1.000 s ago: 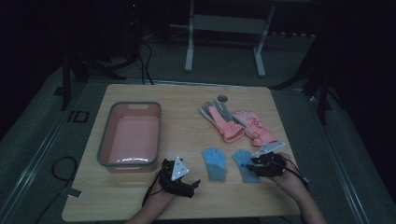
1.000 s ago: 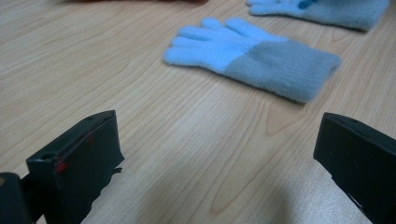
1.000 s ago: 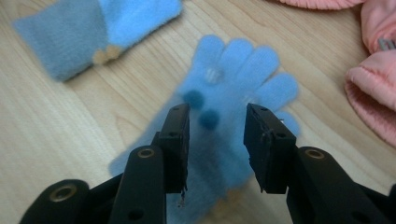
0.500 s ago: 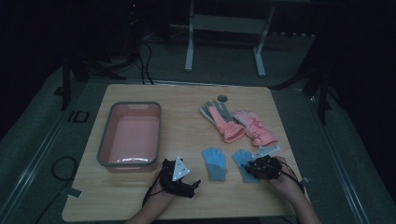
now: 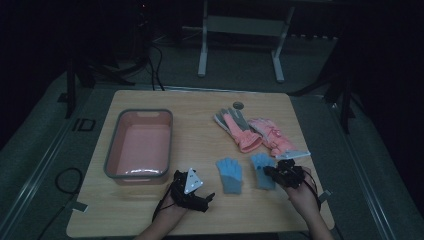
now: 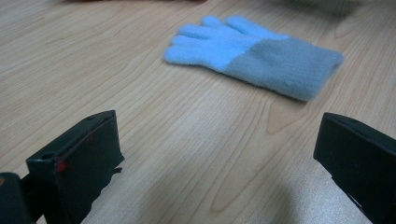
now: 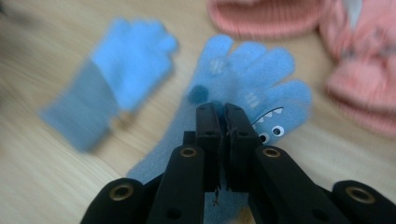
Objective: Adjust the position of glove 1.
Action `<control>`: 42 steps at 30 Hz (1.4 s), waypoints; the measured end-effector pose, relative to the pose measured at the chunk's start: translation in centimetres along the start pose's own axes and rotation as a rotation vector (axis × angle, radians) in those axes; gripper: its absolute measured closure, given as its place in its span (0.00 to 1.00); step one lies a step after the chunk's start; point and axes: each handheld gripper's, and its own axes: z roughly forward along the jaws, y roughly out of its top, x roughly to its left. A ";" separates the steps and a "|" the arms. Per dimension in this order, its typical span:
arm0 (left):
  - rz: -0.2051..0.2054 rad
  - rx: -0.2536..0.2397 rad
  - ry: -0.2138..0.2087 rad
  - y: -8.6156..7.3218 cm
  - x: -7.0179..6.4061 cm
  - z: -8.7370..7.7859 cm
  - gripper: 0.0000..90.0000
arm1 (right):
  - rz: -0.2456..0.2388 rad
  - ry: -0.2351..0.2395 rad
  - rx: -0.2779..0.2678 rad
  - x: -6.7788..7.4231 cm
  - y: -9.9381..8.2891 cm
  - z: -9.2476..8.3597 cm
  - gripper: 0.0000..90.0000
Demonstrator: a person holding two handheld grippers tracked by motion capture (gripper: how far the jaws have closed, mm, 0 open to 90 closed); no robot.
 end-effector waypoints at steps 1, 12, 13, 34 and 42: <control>-0.001 -0.001 0.000 0.0 0.0 0.0 0.01 | 0.005 0.010 -0.010 0.3 0.6 -0.3 0.96; 0.003 -0.005 0.001 0.0 -0.1 0.0 0.01 | -0.026 0.075 -0.054 5.3 4.8 0.1 0.96; 0.004 -0.005 0.001 0.0 -0.1 0.0 0.01 | -0.036 0.081 -0.055 5.8 5.0 0.3 0.96; 0.003 -0.003 -0.004 0.0 0.0 0.0 0.01 | -0.061 0.149 0.090 7.1 3.1 6.2 0.94; 0.006 -0.004 -0.004 0.0 -0.1 0.0 0.01 | -0.063 0.146 0.131 6.8 2.5 7.8 0.92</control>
